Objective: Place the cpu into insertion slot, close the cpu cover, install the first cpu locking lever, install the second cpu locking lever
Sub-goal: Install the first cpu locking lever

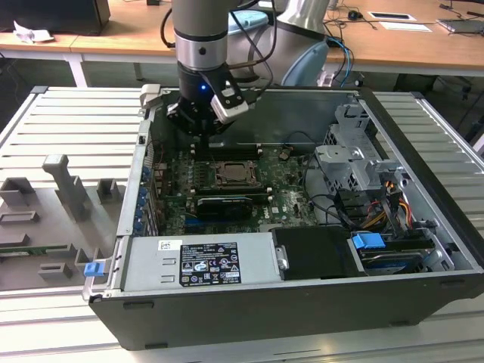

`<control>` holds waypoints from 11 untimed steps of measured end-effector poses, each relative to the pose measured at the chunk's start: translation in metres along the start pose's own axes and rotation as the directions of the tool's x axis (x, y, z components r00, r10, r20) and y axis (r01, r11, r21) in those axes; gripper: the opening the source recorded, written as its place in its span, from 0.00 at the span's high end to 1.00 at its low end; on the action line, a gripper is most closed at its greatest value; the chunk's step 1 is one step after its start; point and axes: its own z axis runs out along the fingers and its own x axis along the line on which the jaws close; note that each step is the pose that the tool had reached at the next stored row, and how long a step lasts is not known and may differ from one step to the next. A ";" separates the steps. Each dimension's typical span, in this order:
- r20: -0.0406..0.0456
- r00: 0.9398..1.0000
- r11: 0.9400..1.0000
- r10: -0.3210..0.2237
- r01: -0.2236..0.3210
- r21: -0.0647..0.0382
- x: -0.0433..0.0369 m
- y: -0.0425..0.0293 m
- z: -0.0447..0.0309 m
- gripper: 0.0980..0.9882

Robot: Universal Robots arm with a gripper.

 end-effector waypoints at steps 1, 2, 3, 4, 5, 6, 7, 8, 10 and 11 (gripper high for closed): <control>0.000 1.000 1.000 -0.001 0.001 -0.001 0.0034 0.0015 0.0000 0.99; 0.000 1.000 1.000 -0.001 0.001 -0.001 0.0058 0.0033 0.0001 0.99; 0.000 1.000 1.000 -0.002 0.002 -0.001 0.0074 0.0048 0.0001 0.99; 0.000 1.000 1.000 -0.002 0.002 -0.002 0.0090 0.0065 0.0003 0.99; 0.000 1.000 1.000 -0.003 0.003 -0.002 0.0099 0.0075 0.0004 0.99; 0.000 1.000 1.000 -0.003 0.003 -0.002 0.0101 0.0094 0.0006 0.99; 0.000 1.000 1.000 -0.003 0.003 -0.002 0.0100 0.0118 0.0013 0.99; 0.000 1.000 1.000 -0.003 0.003 -0.002 0.0098 0.0142 0.0018 0.99; 0.000 1.000 1.000 -0.003 0.003 -0.002 0.0088 0.0158 0.0023 0.99; 0.000 1.000 1.000 -0.003 0.003 -0.001 0.0083 0.0161 0.0026 0.99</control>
